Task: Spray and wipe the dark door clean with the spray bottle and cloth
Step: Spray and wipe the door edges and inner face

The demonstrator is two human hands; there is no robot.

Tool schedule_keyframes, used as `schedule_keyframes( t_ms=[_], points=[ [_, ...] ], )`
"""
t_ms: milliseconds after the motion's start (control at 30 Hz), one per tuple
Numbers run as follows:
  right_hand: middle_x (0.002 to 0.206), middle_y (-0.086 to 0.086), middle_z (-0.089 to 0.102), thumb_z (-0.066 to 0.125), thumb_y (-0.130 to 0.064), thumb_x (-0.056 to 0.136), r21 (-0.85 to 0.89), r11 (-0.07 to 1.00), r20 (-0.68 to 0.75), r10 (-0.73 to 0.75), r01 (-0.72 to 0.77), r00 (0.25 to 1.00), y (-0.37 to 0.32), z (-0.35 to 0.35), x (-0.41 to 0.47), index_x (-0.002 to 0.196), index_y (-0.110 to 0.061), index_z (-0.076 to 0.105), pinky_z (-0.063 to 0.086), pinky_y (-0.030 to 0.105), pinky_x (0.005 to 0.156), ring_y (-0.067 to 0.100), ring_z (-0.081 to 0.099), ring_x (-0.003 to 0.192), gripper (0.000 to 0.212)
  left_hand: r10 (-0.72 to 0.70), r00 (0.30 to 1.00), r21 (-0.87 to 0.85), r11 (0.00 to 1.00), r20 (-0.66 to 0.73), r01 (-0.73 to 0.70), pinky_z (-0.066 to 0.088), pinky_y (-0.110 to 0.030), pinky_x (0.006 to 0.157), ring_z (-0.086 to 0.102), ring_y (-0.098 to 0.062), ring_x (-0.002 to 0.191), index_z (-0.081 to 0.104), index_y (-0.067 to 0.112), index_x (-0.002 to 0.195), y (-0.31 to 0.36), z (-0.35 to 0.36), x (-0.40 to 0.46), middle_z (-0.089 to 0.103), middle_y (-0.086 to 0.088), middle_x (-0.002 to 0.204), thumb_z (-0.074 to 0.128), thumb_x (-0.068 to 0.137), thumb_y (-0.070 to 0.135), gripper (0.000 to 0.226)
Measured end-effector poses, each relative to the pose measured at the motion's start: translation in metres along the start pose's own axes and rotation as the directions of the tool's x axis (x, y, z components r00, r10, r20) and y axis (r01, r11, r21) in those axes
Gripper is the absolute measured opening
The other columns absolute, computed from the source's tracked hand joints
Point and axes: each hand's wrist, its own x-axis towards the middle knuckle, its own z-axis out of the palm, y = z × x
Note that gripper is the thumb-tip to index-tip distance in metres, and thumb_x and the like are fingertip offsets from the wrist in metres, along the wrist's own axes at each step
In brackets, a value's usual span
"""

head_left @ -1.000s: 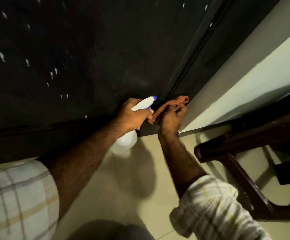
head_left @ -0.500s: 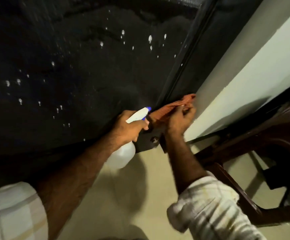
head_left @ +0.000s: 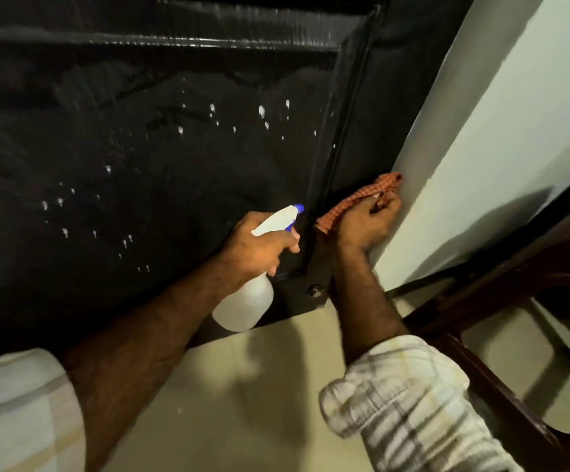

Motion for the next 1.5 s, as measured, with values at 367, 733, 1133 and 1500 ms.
schedule_keyframes(
  t_ms=[367, 733, 1133, 1500],
  points=[
    [0.128, 0.010, 0.071, 0.047, -0.053, 0.093, -0.014, 0.993, 0.055, -0.117, 0.118, 0.992, -0.056, -0.014, 0.025, 0.135, -0.011, 0.065, 0.052, 0.043, 0.106, 0.029, 0.066, 0.117, 0.062, -0.038, 0.997, -0.135, 0.990, -0.063, 0.029, 0.040, -0.029, 0.044, 0.047, -0.014, 0.037, 0.071, 0.001, 0.098, 0.051, -0.008, -0.007, 0.074, -0.019, 0.077, 0.069, 0.084, 0.006, 0.015],
    [0.136, 0.017, 0.066, 0.049, -0.036, 0.102, 0.010, 0.978, 0.017, -0.208, 0.208, 0.978, -0.118, 0.000, 0.028, 0.143, -0.004, 0.059, 0.046, 0.034, 0.112, 0.033, 0.062, 0.125, 0.053, 0.022, 0.996, -0.168, 0.985, -0.090, -0.037, 0.043, -0.029, 0.046, 0.048, -0.013, 0.035, 0.070, -0.001, 0.108, 0.085, -0.051, -0.028, 0.079, -0.017, 0.083, 0.070, 0.085, 0.006, 0.024],
    [0.143, 0.027, 0.060, 0.049, -0.018, 0.107, 0.016, 0.949, -0.095, -0.311, 0.314, 0.946, -0.175, 0.017, 0.042, 0.147, 0.003, 0.056, 0.036, 0.029, 0.111, 0.042, 0.058, 0.130, 0.046, 0.004, 0.993, -0.253, 0.967, -0.118, -0.034, 0.042, -0.026, 0.043, 0.047, -0.017, 0.037, 0.069, -0.005, 0.113, 0.096, -0.080, -0.035, 0.080, -0.017, 0.083, 0.071, 0.086, 0.006, 0.029],
    [0.148, 0.023, 0.057, 0.048, -0.017, 0.107, -0.118, 0.889, 0.025, -0.443, 0.443, 0.896, -0.192, 0.004, 0.061, 0.152, -0.001, 0.050, 0.037, 0.029, 0.112, 0.038, 0.056, 0.132, 0.048, 0.049, 0.995, -0.285, 0.956, -0.087, -0.072, 0.044, -0.027, 0.045, 0.051, -0.017, 0.041, 0.056, 0.003, 0.138, 0.132, -0.076, -0.023, 0.082, -0.012, 0.086, 0.075, 0.082, 0.012, 0.060]
  ],
)
